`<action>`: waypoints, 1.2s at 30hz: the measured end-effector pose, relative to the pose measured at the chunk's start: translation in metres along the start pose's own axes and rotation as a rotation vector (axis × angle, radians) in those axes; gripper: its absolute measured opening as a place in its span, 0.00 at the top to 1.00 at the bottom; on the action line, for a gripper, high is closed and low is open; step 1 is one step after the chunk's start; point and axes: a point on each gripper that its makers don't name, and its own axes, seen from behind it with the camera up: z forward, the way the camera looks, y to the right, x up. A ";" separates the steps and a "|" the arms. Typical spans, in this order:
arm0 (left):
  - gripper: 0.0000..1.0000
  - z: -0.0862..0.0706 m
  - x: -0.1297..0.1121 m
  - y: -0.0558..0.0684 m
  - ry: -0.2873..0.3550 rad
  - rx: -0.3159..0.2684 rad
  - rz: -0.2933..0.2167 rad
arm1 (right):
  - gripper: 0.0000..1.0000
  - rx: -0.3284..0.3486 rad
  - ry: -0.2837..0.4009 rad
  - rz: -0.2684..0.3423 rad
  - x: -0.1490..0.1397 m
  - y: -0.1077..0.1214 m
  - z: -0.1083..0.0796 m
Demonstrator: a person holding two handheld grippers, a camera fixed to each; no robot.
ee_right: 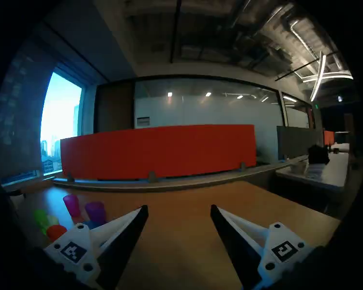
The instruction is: Pour water
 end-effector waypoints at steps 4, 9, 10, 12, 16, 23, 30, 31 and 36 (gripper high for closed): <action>0.10 0.000 0.000 0.000 0.000 -0.002 0.000 | 0.00 0.000 -0.005 0.002 -0.003 0.001 0.000; 0.10 0.000 0.001 0.001 0.000 -0.007 0.001 | 0.00 0.000 -0.007 0.007 -0.003 0.002 -0.001; 0.10 0.000 0.000 0.001 0.000 -0.007 0.001 | 0.00 0.000 -0.006 0.007 -0.002 0.003 -0.001; 0.10 0.000 0.000 0.001 0.000 -0.007 0.001 | 0.00 0.001 -0.006 0.008 -0.002 0.004 -0.001; 0.10 0.000 0.000 0.001 -0.001 -0.007 0.001 | 0.00 -0.001 -0.003 -0.002 -0.002 0.006 -0.001; 0.10 0.000 0.000 0.000 -0.001 -0.007 0.002 | 0.00 0.005 0.010 -0.040 0.001 0.008 -0.003; 0.10 0.000 0.000 0.000 -0.001 -0.007 0.001 | 0.00 0.017 0.017 -0.052 0.000 0.003 0.000; 0.10 0.000 0.000 0.000 -0.001 -0.007 0.001 | 0.00 0.024 0.020 -0.053 -0.001 0.000 0.000; 0.10 0.000 0.000 0.000 -0.001 -0.007 0.001 | 0.00 0.057 0.038 -0.064 -0.005 -0.017 0.005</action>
